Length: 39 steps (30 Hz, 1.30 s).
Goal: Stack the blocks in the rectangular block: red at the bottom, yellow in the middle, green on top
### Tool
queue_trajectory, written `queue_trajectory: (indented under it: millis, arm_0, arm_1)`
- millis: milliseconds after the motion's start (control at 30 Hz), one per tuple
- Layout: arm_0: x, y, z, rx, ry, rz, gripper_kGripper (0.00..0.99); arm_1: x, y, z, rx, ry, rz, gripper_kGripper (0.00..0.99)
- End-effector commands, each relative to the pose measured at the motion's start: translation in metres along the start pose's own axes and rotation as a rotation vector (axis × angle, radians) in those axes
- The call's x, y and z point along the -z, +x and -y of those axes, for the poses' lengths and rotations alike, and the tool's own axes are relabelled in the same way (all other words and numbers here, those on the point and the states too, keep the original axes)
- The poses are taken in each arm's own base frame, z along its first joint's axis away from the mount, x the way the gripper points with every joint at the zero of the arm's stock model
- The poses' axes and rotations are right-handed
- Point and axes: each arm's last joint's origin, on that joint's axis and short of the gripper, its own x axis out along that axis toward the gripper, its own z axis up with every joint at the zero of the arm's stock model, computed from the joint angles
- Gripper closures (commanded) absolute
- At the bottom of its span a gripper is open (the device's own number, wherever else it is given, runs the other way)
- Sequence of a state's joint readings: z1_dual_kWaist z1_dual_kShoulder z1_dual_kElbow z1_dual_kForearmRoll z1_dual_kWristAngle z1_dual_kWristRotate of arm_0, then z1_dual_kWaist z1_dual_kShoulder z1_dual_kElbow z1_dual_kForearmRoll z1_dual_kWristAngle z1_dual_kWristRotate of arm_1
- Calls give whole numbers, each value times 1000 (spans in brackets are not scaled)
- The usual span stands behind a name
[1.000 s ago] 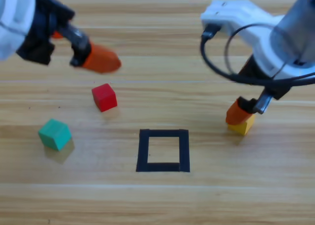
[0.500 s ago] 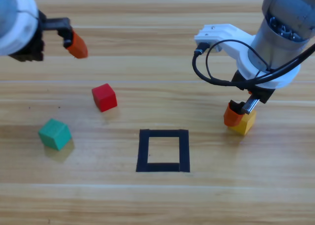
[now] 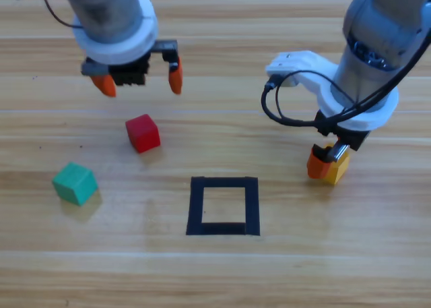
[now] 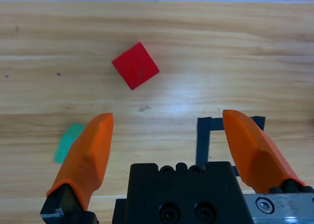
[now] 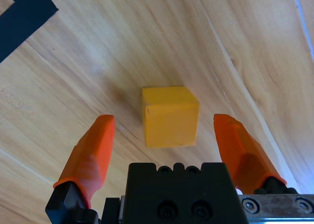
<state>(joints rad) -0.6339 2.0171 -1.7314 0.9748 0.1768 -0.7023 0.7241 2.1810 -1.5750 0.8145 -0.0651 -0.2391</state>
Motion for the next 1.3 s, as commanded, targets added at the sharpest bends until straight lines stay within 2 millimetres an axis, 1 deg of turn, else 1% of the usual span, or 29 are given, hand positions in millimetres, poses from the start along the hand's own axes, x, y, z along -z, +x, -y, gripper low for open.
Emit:
queue_trajectory:
  millis: [33, 67, 100, 167, 267, 367, 467, 533, 567, 633, 667, 767, 800, 867, 900, 1000, 1067, 1100, 1200, 1300]
  arm_0:
    - [-13, 46, 7, -48, -144, -106, 37]
    - [-14, 52, 10, -49, -168, -116, 36]
    - [-16, 54, 12, -51, -189, -121, 36]
    - [-20, 58, 13, -55, -228, -128, 34]
    - [-25, 60, 7, -72, -302, -130, 33]
    - [-30, 64, 3, -86, -354, -126, 33]
    - [-37, 73, -3, -107, -413, -141, 33]
    - [-40, 79, -6, -130, -451, -154, 33]
    - [-42, 82, -8, -143, -470, -163, 33]
    - [-42, 89, -9, -170, -502, -179, 34]
    - [-42, 92, -9, -181, -515, -185, 34]
    - [-42, 100, -9, -205, -542, -198, 36]
    - [-43, 105, -8, -209, -539, -203, 37]
    - [-42, 115, -6, -227, -548, -220, 39]
    - [-41, 121, -6, -232, -555, -232, 42]
    - [-38, 137, -3, -241, -561, -266, 45]
    - [-37, 146, -1, -247, -565, -281, 45]
    - [-36, 150, -1, -252, -566, -288, 45]
    - [-35, 160, 1, -259, -576, -303, 47]
    - [-35, 165, 1, -264, -585, -307, 48]
  arm_1:
    - [-1, 40, 11, -19, 12, -87, 177]
    - [-1, 43, 12, -21, 13, -95, 211]
    - [-1, 45, 12, -23, 13, -101, 280]
    - [0, 49, 12, -28, 12, -115, 501]
    - [3, 51, 14, -33, 19, -135, 837]
    - [6, 51, 14, -41, 17, -158, 990]
    - [13, 44, 15, -51, 21, -173, 990]
    - [20, 25, 14, -45, 23, -164, 990]
    - [24, 13, 14, -40, 24, -151, 990]
    - [35, -20, 13, -19, 30, -104, 990]
    - [42, -41, 12, -9, 35, -69, 990]
    - [56, -83, 6, -9, 70, 0, 990]
    - [60, -94, 2, -22, 82, 22, 990]
    - [66, -106, -2, -60, 103, 47, 990]
    - [69, -108, -5, -102, 118, 54, 990]
    - [72, -105, -12, -220, 121, 60, 990]
    - [72, -101, -14, -255, 119, 52, 990]
    - [70, -96, -15, -288, 120, 43, 990]
    - [65, -70, -17, -332, 142, -27, 990]
    - [67, -61, -17, -310, 199, -49, 990]
